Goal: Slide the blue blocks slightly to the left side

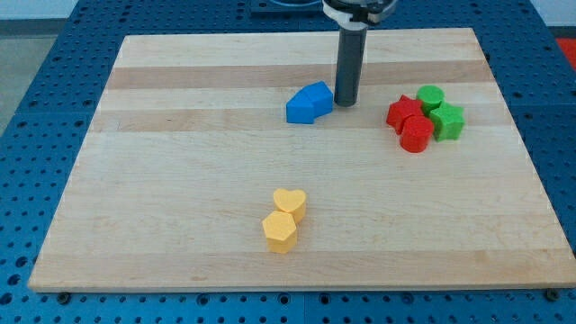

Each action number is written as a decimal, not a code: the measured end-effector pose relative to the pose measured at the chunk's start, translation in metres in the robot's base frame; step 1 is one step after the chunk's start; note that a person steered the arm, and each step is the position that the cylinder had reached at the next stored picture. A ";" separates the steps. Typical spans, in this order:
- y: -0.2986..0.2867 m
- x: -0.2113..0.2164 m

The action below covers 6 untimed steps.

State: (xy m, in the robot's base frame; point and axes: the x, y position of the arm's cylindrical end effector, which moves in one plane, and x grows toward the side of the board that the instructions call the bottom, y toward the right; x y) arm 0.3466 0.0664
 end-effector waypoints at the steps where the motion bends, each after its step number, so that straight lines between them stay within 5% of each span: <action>1: 0.000 -0.012; 6: -0.053 0.037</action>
